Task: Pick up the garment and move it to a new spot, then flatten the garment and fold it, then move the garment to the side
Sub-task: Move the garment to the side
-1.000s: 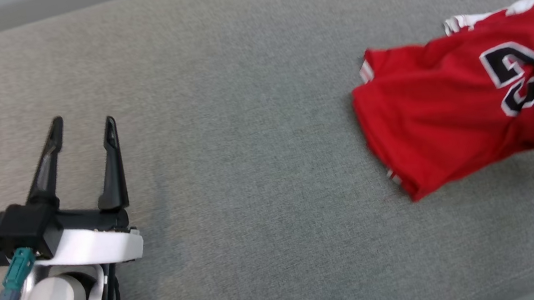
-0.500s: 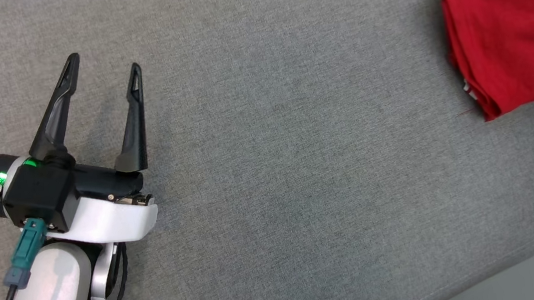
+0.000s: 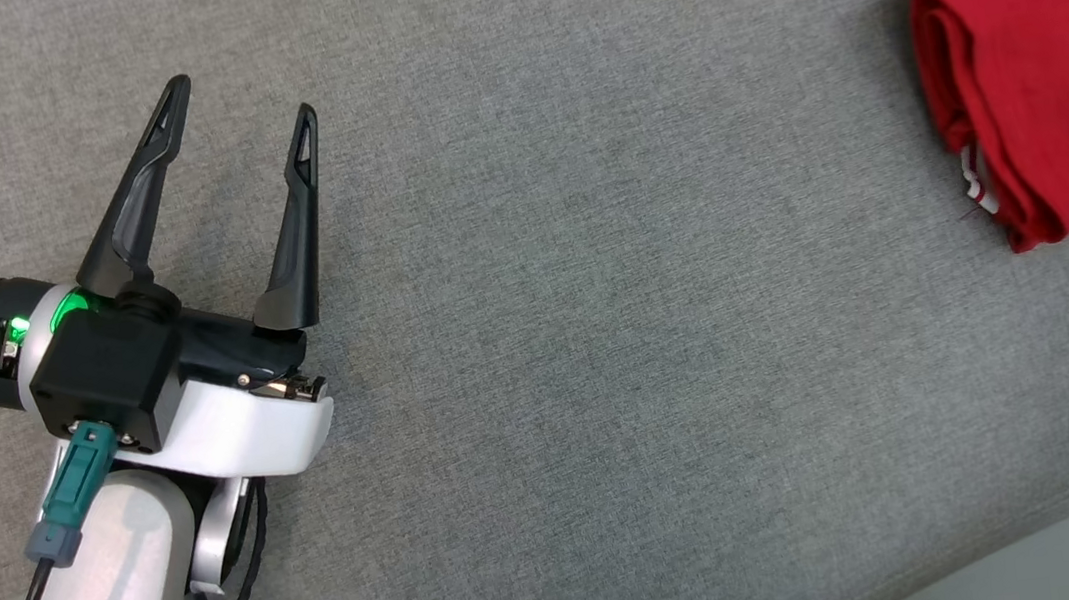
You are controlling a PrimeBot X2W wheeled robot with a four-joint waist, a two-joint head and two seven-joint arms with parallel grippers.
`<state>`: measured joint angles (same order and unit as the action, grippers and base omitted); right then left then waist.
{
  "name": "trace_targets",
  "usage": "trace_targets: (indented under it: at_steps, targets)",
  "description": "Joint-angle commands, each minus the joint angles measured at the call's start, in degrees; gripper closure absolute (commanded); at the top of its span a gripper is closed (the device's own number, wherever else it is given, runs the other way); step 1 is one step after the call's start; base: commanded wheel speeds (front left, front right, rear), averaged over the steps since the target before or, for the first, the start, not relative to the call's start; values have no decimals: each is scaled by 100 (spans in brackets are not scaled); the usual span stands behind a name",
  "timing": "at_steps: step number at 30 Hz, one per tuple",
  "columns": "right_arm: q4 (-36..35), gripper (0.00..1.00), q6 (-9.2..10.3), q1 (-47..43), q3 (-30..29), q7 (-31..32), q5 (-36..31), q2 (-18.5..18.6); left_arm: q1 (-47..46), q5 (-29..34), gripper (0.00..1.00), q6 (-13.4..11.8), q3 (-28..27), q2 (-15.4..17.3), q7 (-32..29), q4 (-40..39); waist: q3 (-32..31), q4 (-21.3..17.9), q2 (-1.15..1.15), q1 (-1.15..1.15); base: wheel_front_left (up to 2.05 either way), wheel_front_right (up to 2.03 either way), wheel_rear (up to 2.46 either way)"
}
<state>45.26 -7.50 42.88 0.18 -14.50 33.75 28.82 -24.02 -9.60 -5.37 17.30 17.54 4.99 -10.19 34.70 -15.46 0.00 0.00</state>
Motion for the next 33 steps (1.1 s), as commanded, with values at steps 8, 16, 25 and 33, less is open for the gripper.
trace_targets:
  at_steps: [8, 16, 25, 33]
  targets:
    - [-254, 0, 1, -403, -95, -80, -19, -302, 191, -129, 0, -68, -18, -2, 116, 220, -446, -28, 0, 0, 0, 0, 0]
    - [-1217, 0, 1, -1194, -154, -75, -340, -873, 593, -330, 0, -215, -98, -110, 295, 447, -1034, 98, 0, 0, 0, 0, 0]
    - [-2296, 0, 1, -1997, -28, -25, -806, -1410, 1122, -605, 0, -387, -232, -241, 511, 708, -1628, 482, 0, 0, 0, 0, 0]
    - [-3335, 0, 1, -2722, -38, 402, -1316, -1696, 1591, -838, 0, -547, -379, -346, 711, 981, -2167, 1092, 0, 0, 0, 0, 0]
